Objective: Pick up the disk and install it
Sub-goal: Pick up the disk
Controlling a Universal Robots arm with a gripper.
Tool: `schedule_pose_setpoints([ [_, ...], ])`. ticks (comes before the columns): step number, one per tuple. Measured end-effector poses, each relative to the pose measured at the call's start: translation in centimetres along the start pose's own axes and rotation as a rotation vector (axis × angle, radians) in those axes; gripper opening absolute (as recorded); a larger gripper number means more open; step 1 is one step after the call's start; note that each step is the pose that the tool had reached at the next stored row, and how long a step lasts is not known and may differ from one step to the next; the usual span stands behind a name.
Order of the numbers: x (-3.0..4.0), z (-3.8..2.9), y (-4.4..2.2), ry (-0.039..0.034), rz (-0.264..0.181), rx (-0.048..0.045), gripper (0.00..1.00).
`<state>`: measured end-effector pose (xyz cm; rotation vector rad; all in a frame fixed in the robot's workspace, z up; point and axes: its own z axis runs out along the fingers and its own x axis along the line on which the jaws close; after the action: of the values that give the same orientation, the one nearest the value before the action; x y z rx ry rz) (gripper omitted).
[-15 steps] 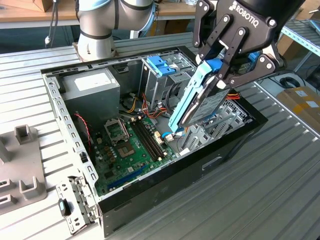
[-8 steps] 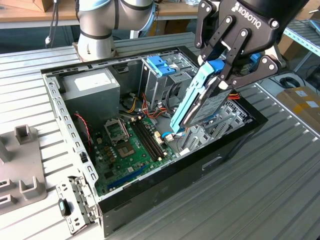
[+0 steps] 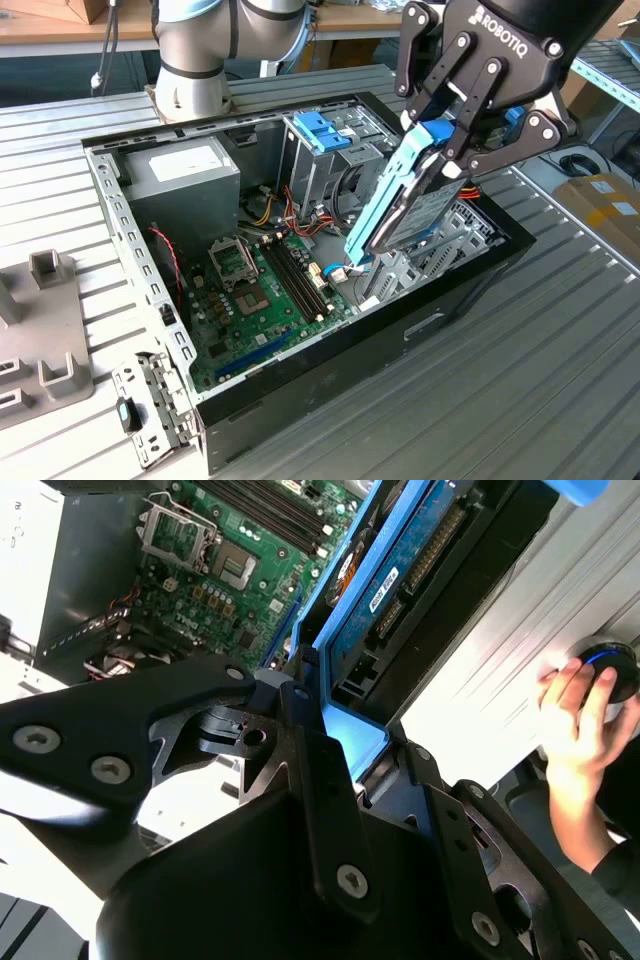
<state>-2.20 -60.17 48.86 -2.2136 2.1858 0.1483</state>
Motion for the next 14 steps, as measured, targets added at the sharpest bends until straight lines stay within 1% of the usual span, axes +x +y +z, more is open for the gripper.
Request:
schedule_pose_setpoints([
  [14, 0.02, 0.09, -0.52, -0.0001, 0.000, 0.0000, 0.37],
])
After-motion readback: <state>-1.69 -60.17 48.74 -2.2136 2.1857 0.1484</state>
